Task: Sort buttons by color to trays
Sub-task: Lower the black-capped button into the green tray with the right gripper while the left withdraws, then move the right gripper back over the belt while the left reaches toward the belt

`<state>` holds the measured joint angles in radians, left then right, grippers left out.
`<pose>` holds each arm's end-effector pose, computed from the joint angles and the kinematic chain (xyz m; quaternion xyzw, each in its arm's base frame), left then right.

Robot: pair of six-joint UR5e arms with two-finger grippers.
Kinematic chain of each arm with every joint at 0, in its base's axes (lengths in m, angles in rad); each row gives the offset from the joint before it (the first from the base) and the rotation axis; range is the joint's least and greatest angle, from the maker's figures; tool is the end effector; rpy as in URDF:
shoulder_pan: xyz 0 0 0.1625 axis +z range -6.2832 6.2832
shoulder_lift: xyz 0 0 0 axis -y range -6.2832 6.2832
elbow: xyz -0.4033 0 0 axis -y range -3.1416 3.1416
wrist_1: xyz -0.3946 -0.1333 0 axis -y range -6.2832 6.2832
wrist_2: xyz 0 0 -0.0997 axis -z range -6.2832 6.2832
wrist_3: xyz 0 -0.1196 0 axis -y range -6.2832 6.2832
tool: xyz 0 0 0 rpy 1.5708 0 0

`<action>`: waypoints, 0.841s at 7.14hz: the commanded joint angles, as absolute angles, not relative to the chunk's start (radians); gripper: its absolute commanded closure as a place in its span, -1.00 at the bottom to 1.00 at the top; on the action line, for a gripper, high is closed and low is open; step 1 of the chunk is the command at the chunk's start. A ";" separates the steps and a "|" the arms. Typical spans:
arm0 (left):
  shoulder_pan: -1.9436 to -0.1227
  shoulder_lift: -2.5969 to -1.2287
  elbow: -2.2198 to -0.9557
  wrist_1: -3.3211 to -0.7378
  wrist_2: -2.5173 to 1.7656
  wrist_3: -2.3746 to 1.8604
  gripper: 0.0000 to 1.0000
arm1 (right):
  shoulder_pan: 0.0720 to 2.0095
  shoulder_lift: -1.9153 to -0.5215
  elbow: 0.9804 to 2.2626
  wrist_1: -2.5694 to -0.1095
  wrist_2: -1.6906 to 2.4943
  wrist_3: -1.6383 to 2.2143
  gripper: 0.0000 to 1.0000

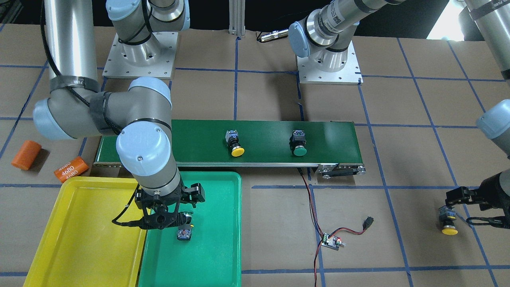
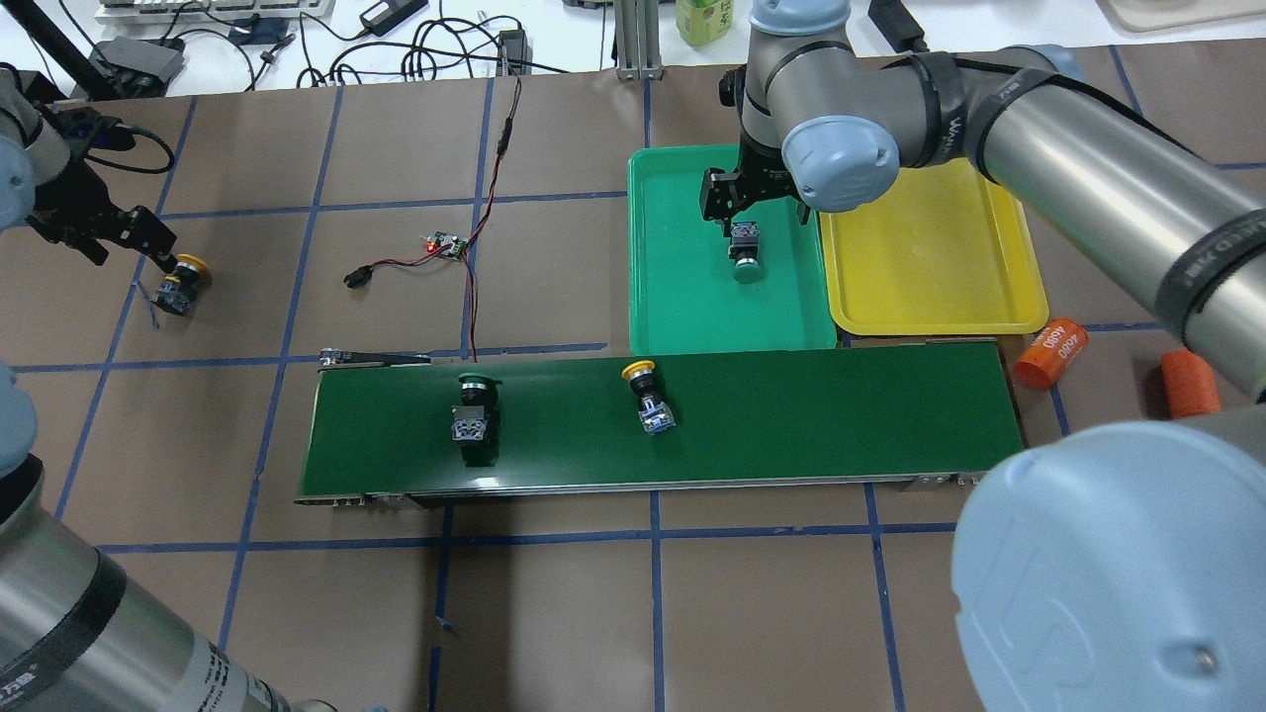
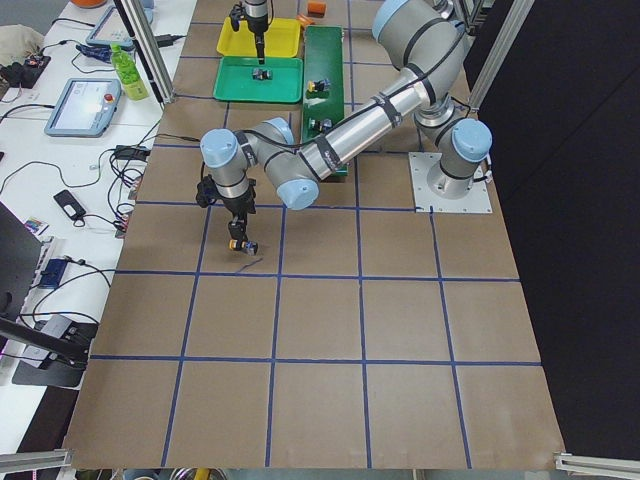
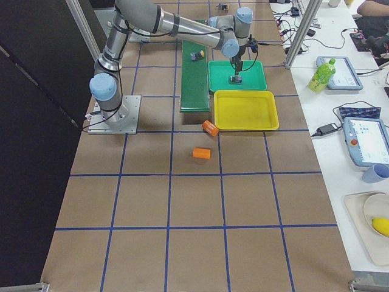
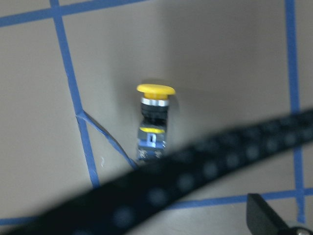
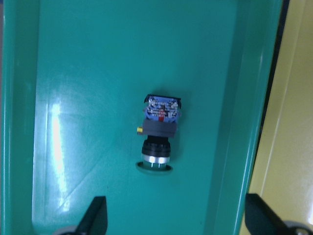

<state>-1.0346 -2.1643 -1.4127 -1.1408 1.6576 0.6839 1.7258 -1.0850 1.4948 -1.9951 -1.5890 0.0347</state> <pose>0.2429 -0.6494 0.2107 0.0738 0.9963 0.0271 0.0340 0.2302 -0.6236 0.2438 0.0600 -0.9981 0.0081 0.0084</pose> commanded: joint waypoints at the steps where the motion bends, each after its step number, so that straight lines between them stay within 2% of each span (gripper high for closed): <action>1: -1.034 -2.212 -1.419 -1.060 1.658 0.716 -1.00 | 1.718 -1.251 1.662 -1.997 -1.589 0.034 -1.00; 3: -1.034 -2.223 -1.457 -1.060 1.603 0.722 -1.00 | 1.700 -1.336 1.779 -1.997 -1.588 0.032 -1.00; 4: -1.034 -2.226 -1.485 -1.019 1.597 0.723 -0.81 | 1.700 -1.370 1.833 -1.997 -1.586 0.035 -1.00; 6: -1.034 -2.247 -1.506 -0.933 1.598 0.770 -0.03 | 1.700 -1.458 1.938 -2.000 -1.586 0.032 -1.00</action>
<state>-1.0339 -2.2386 -1.4912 -0.9790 1.5991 0.7348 1.7000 -1.4034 1.8664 -1.9980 -1.5871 0.0342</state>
